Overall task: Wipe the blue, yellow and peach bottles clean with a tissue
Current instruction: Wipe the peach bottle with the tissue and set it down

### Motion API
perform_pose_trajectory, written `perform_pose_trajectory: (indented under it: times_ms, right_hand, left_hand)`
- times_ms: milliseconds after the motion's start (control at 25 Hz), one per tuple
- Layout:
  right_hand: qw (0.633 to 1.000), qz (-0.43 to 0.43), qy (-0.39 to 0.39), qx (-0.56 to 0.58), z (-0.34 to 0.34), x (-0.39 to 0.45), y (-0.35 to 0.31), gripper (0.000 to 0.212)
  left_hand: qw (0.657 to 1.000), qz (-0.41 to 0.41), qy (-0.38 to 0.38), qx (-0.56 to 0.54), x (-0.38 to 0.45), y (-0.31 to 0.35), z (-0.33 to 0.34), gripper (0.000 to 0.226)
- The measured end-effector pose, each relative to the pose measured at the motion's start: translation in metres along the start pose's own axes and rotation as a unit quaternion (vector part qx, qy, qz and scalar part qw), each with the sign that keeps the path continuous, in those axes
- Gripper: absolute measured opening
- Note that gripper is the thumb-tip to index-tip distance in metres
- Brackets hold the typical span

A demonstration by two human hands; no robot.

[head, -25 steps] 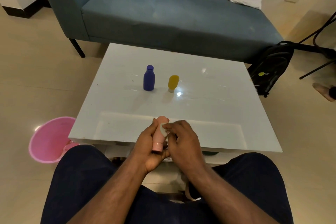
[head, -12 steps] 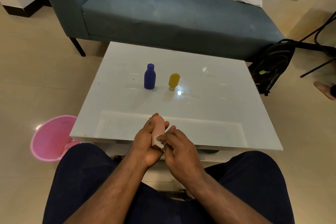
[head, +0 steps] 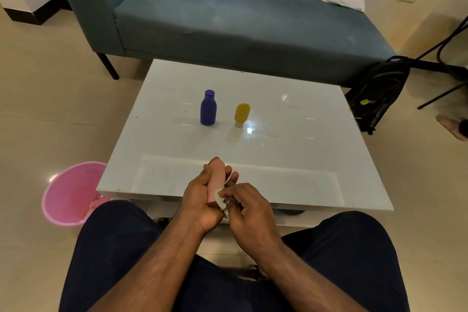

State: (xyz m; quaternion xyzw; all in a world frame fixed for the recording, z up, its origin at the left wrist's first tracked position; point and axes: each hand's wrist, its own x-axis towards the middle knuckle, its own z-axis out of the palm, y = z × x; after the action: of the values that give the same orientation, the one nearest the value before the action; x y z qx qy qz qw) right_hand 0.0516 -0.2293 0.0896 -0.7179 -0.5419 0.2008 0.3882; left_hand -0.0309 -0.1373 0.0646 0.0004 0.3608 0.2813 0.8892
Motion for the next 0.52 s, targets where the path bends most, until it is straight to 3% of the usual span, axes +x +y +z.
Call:
perform_pose_trajectory:
  times_ms: [320, 520]
  right_hand:
    - [0.988, 0.133, 0.008, 0.074, 0.0048, -0.0001, 0.0035, 0.021]
    - [0.988, 0.131, 0.016, 0.085, 0.0037, 0.0000, -0.0038, 0.020]
  left_hand:
    - [0.999, 0.023, -0.036, -0.018, -0.0002, 0.0003, -0.0006, 0.038]
    - [0.997, 0.058, -0.022, 0.044, -0.0018, -0.0003, 0.0015, 0.046]
